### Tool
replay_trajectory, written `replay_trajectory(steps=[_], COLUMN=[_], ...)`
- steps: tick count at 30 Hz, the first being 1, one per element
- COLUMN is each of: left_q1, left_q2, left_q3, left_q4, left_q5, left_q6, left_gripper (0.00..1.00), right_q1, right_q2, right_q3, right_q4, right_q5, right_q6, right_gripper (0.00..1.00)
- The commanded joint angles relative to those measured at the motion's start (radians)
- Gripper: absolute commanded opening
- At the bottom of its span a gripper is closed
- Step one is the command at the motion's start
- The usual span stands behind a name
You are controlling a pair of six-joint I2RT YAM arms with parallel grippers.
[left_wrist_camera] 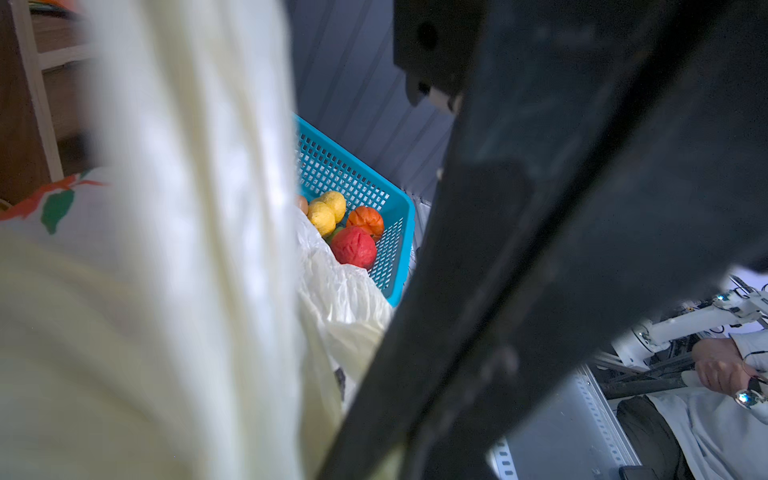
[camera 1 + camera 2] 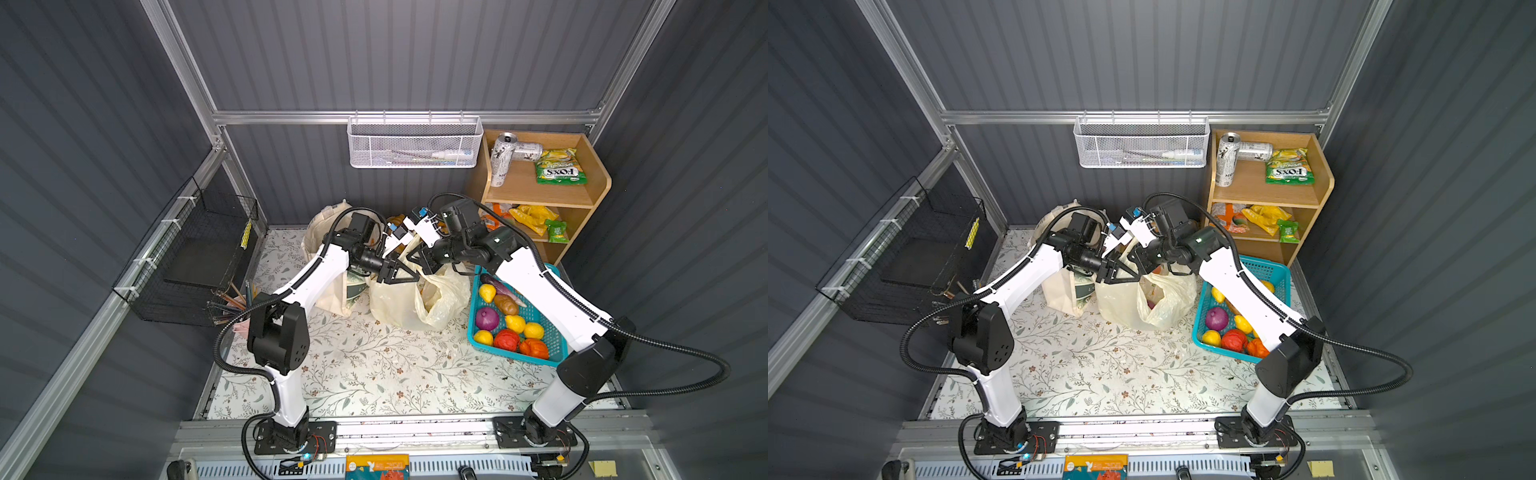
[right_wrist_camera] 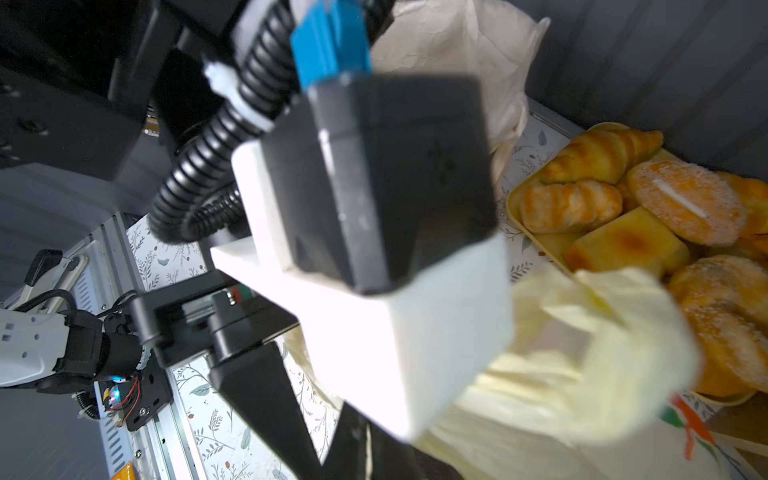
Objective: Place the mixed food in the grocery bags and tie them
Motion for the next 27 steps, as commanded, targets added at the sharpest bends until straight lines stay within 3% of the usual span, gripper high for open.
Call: replay_trajectory(steps=[1,7,11,17,20,22,24,27], left_q1=[0.002,0.003,0.003,0.01,0.01,0.011,0.01,0.011], left_q2=[-0.024,-0.051,-0.081,-0.129,-0.133,-0.128,-0.125,-0.126], left_q3=[0.006,-0.047,-0.114,-0.236,-0.255,-0.257,-0.257,-0.265], left_q4=[0.045,0.167,0.338,0.644,0.696,0.717,0.727,0.759], left_q5=[0.043,0.034,-0.007,-0.048,-0.054,-0.054,-0.053,-0.053], left_q6=[-0.024,-0.109,-0.229,-0.422,-0.457,-0.477,-0.488,-0.497], left_gripper=[0.35,0.35,0.35,0.19,0.1,0.09,0.11,0.0], right_q1=[0.025,0.041,0.055,0.063,0.063,0.064,0.063,0.062], right_q2=[0.012,0.004,0.01,0.017,0.014,0.013,0.014,0.011], right_q3=[-0.022,-0.034,-0.031,-0.032,-0.03,-0.031,-0.029,-0.026], right_q4=[0.016,0.031,0.04,0.043,0.044,0.042,0.04,0.039], right_q5=[-0.012,-0.013,-0.029,-0.015,-0.006,-0.006,-0.006,0.042], right_q6=[0.015,0.039,0.054,0.066,0.067,0.069,0.069,0.072], right_gripper=[0.01,0.02,0.03,0.05,0.07,0.08,0.14,0.39])
